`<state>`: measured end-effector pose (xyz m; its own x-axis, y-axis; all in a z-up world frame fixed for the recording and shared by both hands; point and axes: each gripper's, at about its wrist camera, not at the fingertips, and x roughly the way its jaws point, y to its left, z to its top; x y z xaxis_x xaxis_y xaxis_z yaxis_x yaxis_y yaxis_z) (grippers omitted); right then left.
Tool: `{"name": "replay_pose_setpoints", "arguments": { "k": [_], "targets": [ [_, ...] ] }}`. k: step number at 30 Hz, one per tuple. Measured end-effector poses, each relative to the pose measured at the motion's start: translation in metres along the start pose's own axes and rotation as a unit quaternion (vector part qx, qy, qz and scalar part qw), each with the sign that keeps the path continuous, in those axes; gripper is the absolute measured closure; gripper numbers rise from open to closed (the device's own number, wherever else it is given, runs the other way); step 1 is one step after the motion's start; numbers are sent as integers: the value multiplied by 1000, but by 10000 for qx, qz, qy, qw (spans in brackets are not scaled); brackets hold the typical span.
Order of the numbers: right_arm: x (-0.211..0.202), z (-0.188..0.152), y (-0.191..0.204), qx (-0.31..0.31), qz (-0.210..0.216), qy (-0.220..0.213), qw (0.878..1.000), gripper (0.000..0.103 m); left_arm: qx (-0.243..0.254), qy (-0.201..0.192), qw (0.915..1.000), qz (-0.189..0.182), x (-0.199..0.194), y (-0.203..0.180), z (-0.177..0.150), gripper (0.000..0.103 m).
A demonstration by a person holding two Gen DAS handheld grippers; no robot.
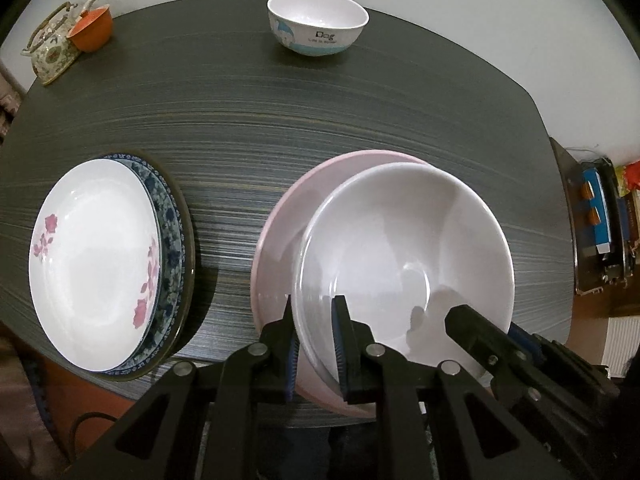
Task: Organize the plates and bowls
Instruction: 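Lift and carry the ridged white bowl with both tools over the pink bowl, then lower the ridged white bowl into the pink bowl with both tools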
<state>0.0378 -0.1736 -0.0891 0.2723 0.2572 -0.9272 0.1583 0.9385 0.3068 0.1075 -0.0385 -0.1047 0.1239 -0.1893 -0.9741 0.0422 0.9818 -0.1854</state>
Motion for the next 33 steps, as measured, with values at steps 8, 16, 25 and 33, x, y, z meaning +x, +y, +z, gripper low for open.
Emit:
{"name": "replay_pose_setpoints", "arguments": {
  "k": [8, 16, 25, 33],
  "targets": [
    [5, 0, -2, 38, -31, 57, 10000, 80, 31, 93, 9999, 25, 9, -7, 2, 88],
    [8, 1, -6, 65, -28, 97, 9999, 80, 1, 153, 9999, 7, 12, -7, 4, 87],
    [6, -1, -7, 113, 21, 85, 9999, 77, -41, 210, 9998, -14, 13, -6, 6, 86],
    [1, 3, -9, 142, 0, 22, 9999, 75, -55, 182, 9998, -72, 9, -3, 9, 80]
  ]
}}
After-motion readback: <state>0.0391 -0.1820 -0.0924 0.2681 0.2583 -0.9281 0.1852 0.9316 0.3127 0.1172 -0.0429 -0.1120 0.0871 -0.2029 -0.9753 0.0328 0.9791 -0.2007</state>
